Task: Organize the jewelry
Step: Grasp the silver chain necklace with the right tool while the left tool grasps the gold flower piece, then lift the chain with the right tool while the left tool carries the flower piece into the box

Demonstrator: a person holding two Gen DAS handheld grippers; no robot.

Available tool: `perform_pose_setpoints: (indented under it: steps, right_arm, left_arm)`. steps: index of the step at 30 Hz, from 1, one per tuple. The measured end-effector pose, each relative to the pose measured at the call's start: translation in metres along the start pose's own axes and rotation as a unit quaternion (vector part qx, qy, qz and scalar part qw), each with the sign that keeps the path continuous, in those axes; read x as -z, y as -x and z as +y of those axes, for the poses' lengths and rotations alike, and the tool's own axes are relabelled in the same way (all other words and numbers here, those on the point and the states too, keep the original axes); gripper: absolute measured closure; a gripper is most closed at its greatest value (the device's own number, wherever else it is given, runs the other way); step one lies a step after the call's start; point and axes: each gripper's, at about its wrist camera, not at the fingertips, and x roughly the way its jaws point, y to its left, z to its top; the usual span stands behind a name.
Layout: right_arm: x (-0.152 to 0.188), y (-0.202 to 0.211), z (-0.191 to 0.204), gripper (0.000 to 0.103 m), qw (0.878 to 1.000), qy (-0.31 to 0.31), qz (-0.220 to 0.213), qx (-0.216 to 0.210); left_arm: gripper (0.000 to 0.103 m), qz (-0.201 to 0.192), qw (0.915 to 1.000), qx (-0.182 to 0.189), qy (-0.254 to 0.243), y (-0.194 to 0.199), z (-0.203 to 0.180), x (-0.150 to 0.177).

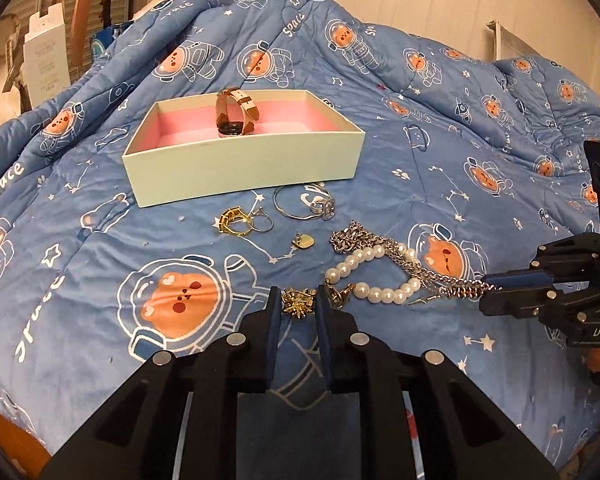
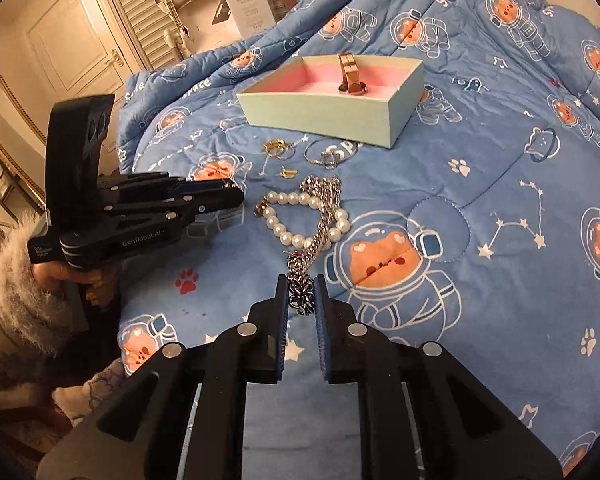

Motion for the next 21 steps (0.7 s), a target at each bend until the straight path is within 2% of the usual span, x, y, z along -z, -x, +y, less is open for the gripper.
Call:
perform_pose_setpoints:
  steps: [9, 13, 21]
  right_arm:
    - [-0.051, 0.043, 0.019, 0.093, 0.997, 0.027, -0.063, -0.017]
    - [-0.07, 0.052, 0.025, 0.093, 0.996, 0.046, -0.079, -0.001]
    - [-0.104, 0.072, 0.039, 0.093, 0.992, 0.066, -0.105, -0.005]
  left_arm:
    - [0.087, -0.026, 0.9991, -0.02, 0.027, 0.043, 0.015, -0.011]
    - [0.087, -0.035, 0.9987, -0.03, 0.024, 0.054, 0.017, -0.016]
    - [0.087, -0.049, 0.9983, -0.019, 0.023, 0.072, 0.02, -0.034]
